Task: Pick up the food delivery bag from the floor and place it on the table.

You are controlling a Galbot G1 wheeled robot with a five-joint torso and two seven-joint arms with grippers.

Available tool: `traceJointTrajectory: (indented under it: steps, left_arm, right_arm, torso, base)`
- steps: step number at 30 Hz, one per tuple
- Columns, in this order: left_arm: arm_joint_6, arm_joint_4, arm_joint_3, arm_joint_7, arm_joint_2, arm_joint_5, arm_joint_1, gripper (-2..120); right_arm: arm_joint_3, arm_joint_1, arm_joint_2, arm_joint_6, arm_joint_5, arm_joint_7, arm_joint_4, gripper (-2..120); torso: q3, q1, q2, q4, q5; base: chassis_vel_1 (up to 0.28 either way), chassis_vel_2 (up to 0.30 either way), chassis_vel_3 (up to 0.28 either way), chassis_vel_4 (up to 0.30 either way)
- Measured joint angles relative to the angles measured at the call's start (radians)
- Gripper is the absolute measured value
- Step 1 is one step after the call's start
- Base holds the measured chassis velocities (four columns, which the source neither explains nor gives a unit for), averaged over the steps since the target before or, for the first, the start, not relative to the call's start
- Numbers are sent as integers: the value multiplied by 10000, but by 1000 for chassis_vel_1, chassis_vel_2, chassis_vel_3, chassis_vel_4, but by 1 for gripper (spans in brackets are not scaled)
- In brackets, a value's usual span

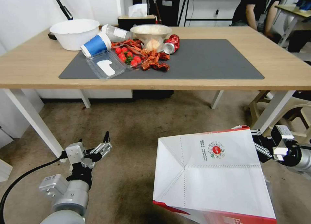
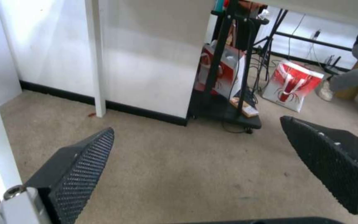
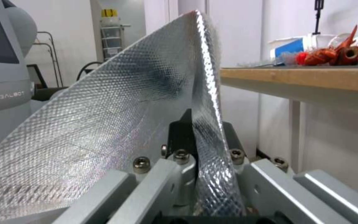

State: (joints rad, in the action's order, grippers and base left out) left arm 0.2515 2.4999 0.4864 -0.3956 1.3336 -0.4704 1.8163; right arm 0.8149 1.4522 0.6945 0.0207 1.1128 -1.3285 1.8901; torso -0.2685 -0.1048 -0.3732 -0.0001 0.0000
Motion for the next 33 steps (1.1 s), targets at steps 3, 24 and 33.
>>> traceJointTrajectory:
  steps: [3,24,33]
  left_arm:
    - [-3,0,2,0,-1,4,0,100]
    - [-9,0,-17,6,21,36,26,100]
    - [-18,0,-17,12,22,42,25,100]
  right_arm:
    - [-3,-30,-18,-3,0,1,0,0]
    - [13,-1,-4,-55,-17,3,28,0]
    - [24,9,1,-81,-24,34,67,0]
  torso:
    - [-78,-36,-115,0,0]
    - [-678,-363,-1044,0,-1]
    - [-896,-498,-1394,0,0]
  base:
    - [0,0,0,0]
    - [0,0,0,0]
    - [0,0,0,0]
